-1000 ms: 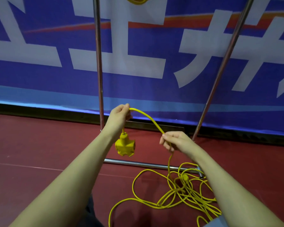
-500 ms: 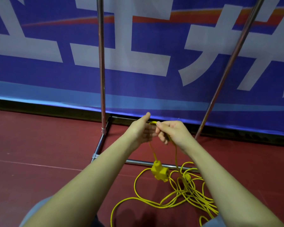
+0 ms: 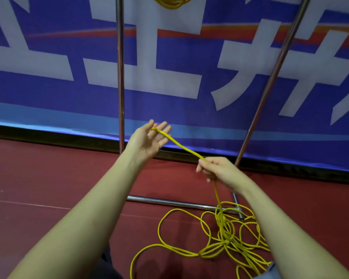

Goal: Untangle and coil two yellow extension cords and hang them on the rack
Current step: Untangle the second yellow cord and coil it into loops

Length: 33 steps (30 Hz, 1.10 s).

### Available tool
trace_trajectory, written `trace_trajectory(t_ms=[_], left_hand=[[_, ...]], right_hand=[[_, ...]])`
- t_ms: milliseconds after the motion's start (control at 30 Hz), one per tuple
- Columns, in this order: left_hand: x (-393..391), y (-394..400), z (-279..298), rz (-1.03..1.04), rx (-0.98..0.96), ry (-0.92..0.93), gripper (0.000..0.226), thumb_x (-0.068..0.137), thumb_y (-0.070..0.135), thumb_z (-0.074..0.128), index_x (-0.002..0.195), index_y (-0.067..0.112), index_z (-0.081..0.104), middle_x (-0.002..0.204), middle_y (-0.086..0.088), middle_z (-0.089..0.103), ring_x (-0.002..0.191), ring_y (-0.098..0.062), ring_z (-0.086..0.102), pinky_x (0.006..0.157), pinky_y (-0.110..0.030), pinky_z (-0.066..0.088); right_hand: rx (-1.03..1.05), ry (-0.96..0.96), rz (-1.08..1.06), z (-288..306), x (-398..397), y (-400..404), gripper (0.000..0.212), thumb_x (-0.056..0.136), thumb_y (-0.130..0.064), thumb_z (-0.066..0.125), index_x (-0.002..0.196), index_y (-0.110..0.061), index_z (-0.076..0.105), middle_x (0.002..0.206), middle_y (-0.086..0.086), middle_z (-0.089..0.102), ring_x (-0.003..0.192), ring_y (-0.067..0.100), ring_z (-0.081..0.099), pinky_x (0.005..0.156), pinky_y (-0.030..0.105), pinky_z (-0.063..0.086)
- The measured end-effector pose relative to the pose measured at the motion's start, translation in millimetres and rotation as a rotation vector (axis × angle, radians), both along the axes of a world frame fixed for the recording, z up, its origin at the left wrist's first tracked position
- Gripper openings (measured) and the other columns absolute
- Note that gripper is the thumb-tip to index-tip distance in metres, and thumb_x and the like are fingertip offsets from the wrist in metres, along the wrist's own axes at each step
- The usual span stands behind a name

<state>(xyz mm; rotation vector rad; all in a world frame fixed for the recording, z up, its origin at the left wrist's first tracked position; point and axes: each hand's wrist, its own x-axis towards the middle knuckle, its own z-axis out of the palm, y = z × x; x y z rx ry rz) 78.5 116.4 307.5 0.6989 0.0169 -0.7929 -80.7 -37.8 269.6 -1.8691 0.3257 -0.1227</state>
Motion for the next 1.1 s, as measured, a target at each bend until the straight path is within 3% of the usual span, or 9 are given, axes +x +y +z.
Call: trace_trajectory(t_ms=[133,200,367,467,567,700,767,900,1100], left_hand=[[-10,6,-14,-0.148,0.035,-0.104,0.03,0.096,0.017,0.051,0.125,0.01,0.047,0.128,-0.015,0.059,0.1,-0.032,0.066,0.091,-0.044,0.051],[-19,5,-16,-0.129,0.017,-0.162,0.023,0.094,0.008,0.053,0.114,0.01,0.043,0.124,-0.018,0.061,0.097,-0.03,0.067,0.088,-0.04,0.053],[-18,7,-14,0.056,-0.055,-0.145,0.033,0.091,-0.015,0.044,0.103,0.013,0.033,0.098,-0.024,0.066,0.081,-0.032,0.071,0.068,-0.04,0.057],[-3,14,-9,0.177,-0.105,-0.117,0.027,0.093,-0.013,0.042,0.102,0.012,0.036,0.097,-0.022,0.065,0.08,-0.029,0.071,0.067,-0.038,0.057],[6,20,-8,0.255,-0.177,-0.079,0.021,0.094,-0.007,0.046,0.104,0.011,0.04,0.096,-0.02,0.069,0.083,-0.028,0.071,0.069,-0.036,0.059],[-13,10,-7,0.045,-0.092,-0.244,0.011,0.097,0.009,0.047,0.107,0.011,0.05,0.109,-0.011,0.067,0.101,-0.017,0.066,0.084,-0.03,0.055],[-27,1,-8,-0.041,-0.086,-0.27,0.009,0.094,0.002,0.047,0.099,0.009,0.05,0.101,-0.011,0.07,0.093,-0.018,0.07,0.083,-0.03,0.055],[-30,-4,-14,0.061,-0.111,-0.153,0.017,0.093,-0.01,0.044,0.093,0.007,0.041,0.095,-0.02,0.066,0.074,-0.021,0.072,0.073,-0.035,0.058],[2,15,-4,0.248,-0.18,-0.181,0.025,0.093,-0.009,0.046,0.111,0.006,0.038,0.101,-0.02,0.064,0.082,-0.026,0.071,0.079,-0.039,0.058]], right_hand=[[0.233,-0.089,-0.005,10,12,21,0.032,0.101,-0.016,0.038,0.078,-0.004,0.056,0.047,-0.01,0.029,0.044,0.004,0.023,0.045,0.018,0.023],[0.228,-0.096,-0.017,12,19,30,0.034,0.101,-0.02,0.04,0.075,-0.005,0.055,0.045,-0.008,0.032,0.042,0.005,0.025,0.044,0.018,0.025],[0.194,-0.009,0.046,7,26,42,0.035,0.099,-0.026,0.044,0.078,-0.006,0.064,0.053,0.002,0.052,0.047,0.013,0.046,0.051,0.022,0.04],[0.137,0.128,0.074,-2,19,33,0.03,0.097,-0.026,0.049,0.079,-0.008,0.065,0.06,0.004,0.058,0.052,0.015,0.053,0.056,0.023,0.045],[0.077,0.146,0.044,-6,13,23,0.029,0.098,-0.02,0.047,0.079,-0.008,0.065,0.057,0.001,0.055,0.046,0.009,0.044,0.048,0.019,0.036],[0.265,-0.014,-0.023,3,20,28,0.032,0.099,-0.019,0.045,0.076,-0.004,0.061,0.045,-0.004,0.042,0.036,0.004,0.027,0.041,0.016,0.024],[0.299,-0.059,0.012,10,24,35,0.032,0.098,-0.02,0.046,0.074,-0.005,0.061,0.045,-0.002,0.042,0.036,0.005,0.026,0.039,0.016,0.024],[0.225,-0.012,0.078,9,29,40,0.033,0.097,-0.026,0.047,0.077,-0.006,0.065,0.05,0.002,0.051,0.039,0.009,0.039,0.04,0.017,0.031],[0.129,0.228,0.132,-15,25,19,0.033,0.096,-0.029,0.048,0.078,-0.007,0.066,0.059,0.002,0.057,0.052,0.014,0.052,0.053,0.02,0.044]])
